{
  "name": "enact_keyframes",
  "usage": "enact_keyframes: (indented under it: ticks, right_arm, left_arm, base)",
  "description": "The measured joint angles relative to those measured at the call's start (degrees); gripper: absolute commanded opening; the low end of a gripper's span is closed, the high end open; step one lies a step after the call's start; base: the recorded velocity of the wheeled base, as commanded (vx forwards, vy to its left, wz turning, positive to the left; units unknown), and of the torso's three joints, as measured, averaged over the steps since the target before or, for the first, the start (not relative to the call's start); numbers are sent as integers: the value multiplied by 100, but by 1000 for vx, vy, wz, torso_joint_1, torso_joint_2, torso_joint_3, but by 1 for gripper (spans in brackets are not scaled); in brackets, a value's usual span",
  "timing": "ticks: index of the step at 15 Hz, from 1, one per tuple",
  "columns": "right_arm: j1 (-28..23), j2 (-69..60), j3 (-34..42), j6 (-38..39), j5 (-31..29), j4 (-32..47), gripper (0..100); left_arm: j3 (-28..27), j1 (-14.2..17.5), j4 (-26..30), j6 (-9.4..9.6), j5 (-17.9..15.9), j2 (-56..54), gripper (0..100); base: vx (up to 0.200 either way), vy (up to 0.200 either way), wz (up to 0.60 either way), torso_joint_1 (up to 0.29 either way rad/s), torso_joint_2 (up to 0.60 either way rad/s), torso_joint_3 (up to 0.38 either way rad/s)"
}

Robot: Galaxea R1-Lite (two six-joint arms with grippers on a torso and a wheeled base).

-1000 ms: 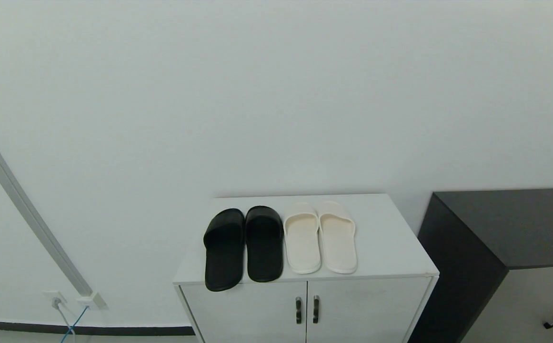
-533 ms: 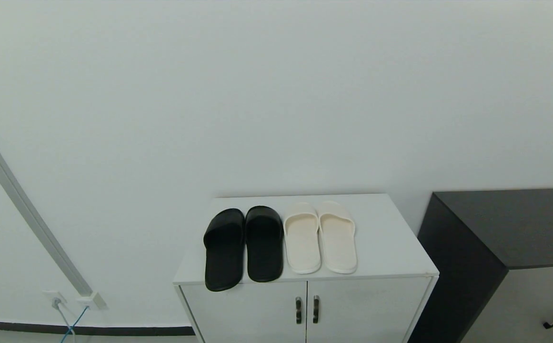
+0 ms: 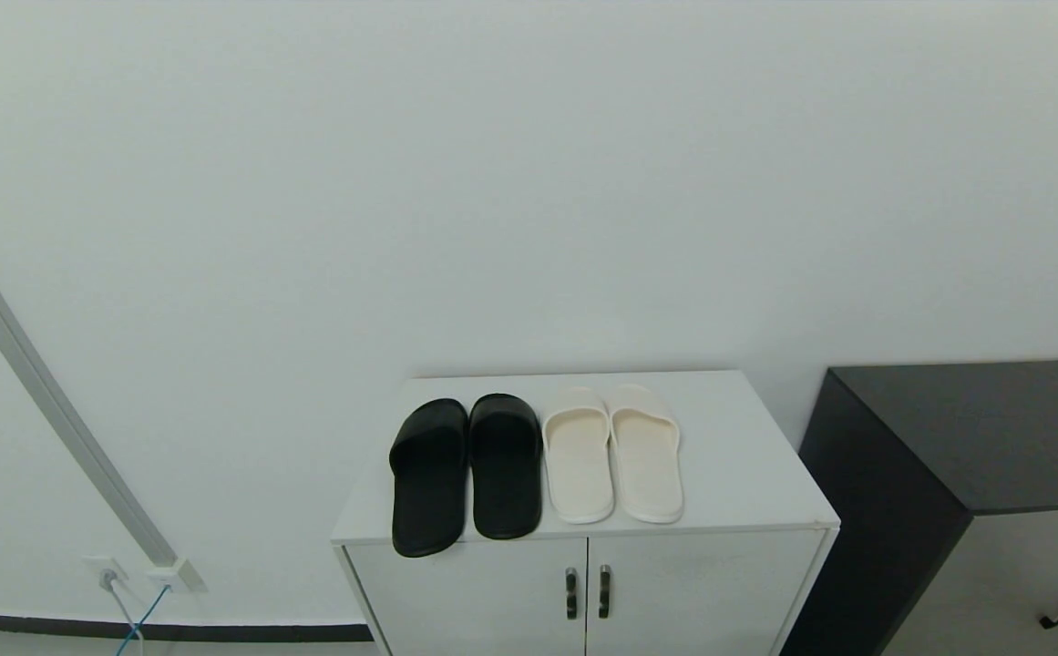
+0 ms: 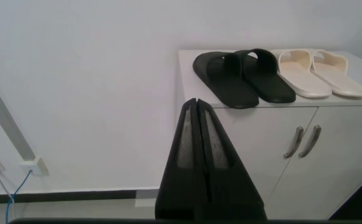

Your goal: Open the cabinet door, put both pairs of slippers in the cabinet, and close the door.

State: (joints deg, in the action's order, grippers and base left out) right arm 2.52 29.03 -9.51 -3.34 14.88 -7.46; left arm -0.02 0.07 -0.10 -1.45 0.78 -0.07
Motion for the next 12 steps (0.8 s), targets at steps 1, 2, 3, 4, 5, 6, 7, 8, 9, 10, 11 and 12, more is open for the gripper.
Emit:
enact_keyframes:
  ticks: [1, 2, 3, 4, 5, 6, 7, 8, 9, 10, 11, 12]
  right_arm:
    - [180, 558, -63, 0, 24, -338, 100]
    - [378, 1041, -110, 9, 27, -674, 100]
    - [602, 1485, -149, 41, -16, -1011, 100]
    - [902, 1987, -199, 129, -121, -1386, 100]
    - [1263, 2455, -262, 301, -299, -1736, 100]
    - [1665, 2860, -335, 506, -507, -2053, 100]
    - [2068, 3249, -416, 697, -789, -2321, 100]
    - [2482, 3635, -510, 858, -1154, -2562, 100]
    - [2799, 3961, -601, 963, -1457, -2725, 100]
    - [3157, 4350, -766, 1108, -1797, -2943, 100]
    - [3438, 4667, -967, 1251, -2052, -3046, 100]
    - [3675, 4969, -1201, 1385, -2278, -3112, 100]
  left_arm:
    - [0, 0, 0, -2, 0, 0, 0]
    - [-5, 0, 0, -7, -5, 0, 0]
    - [-5, 0, 0, -10, -2, 0, 0]
    - [-5, 0, 2, -10, -2, 0, 0]
    - [-5, 0, 0, -10, -2, 0, 0]
    - [-2, 0, 0, -10, 0, 0, 0]
    - [-2, 0, 0, -11, -2, 0, 0]
    - [-2, 0, 2, -10, -2, 0, 0]
    - [-2, 0, 0, -10, -2, 0, 0]
    - [-2, 0, 5, -11, 0, 0, 0]
    - [-2, -5, 2, -11, -5, 0, 0]
    - [-5, 4, -1, -10, -2, 0, 0]
  base:
    - [0, 0, 0, 0, 0, 0]
    - [0, 0, 0, 0, 0, 0]
    - [0, 0, 0, 0, 0, 0]
    - [0, 0, 0, 0, 0, 0]
    - [0, 0, 0, 0, 0, 0]
    - [0, 0, 0, 0, 0, 0]
    - [0, 0, 0, 0, 0, 0]
    - [0, 0, 0, 0, 0, 0]
    - [0, 0, 0, 0, 0, 0]
    - [0, 0, 0, 0, 0, 0]
    - [0, 0, 0, 0, 0, 0]
    - [0, 0, 0, 0, 0, 0]
